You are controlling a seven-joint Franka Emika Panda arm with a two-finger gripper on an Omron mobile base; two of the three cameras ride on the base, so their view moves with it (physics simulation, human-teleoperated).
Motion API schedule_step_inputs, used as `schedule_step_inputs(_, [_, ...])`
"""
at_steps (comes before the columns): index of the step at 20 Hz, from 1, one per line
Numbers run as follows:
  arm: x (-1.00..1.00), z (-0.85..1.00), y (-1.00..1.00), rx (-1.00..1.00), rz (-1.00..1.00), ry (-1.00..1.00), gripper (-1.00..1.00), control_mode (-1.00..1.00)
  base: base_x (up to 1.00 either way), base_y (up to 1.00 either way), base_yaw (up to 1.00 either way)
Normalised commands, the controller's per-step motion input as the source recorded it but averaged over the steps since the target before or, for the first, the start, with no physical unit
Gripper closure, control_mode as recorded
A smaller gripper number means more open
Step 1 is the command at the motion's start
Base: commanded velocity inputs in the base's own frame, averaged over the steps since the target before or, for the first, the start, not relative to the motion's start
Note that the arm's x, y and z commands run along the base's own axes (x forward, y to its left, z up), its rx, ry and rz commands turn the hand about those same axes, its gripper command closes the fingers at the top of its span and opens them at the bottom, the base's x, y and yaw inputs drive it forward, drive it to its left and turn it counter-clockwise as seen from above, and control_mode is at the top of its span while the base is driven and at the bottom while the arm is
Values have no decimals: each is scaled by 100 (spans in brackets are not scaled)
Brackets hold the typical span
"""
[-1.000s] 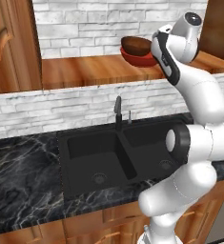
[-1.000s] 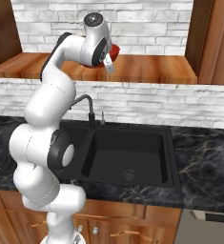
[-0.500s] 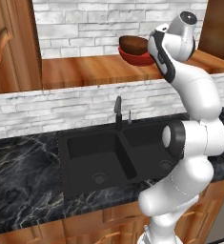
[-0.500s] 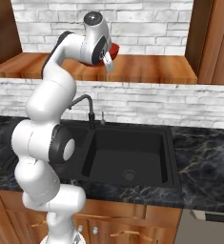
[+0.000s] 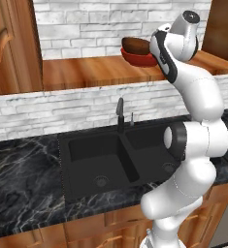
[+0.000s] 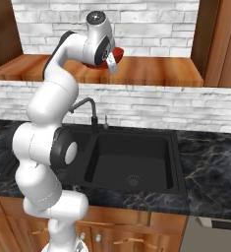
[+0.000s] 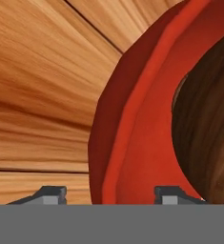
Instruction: Pick up the bowls on the counter and stack them on top of one another in the open cabinet. Place the smaller bowl on top of the larger bowl.
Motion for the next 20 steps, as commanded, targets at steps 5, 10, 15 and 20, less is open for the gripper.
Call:
schedule_step_inputs(5, [0,3,0,0,0,-2,-100,-100,0,0,0])
schedule_step_inputs(10, [-1,27,-2,0,0,0,-100,-100,0,0,0])
schedule_step_inputs(15, [-7,31,-8,0,0,-1,-100,-100,0,0,0])
schedule_step_inputs(20, [-44,18,-6,0,0,-5,-100,-100,0,0,0])
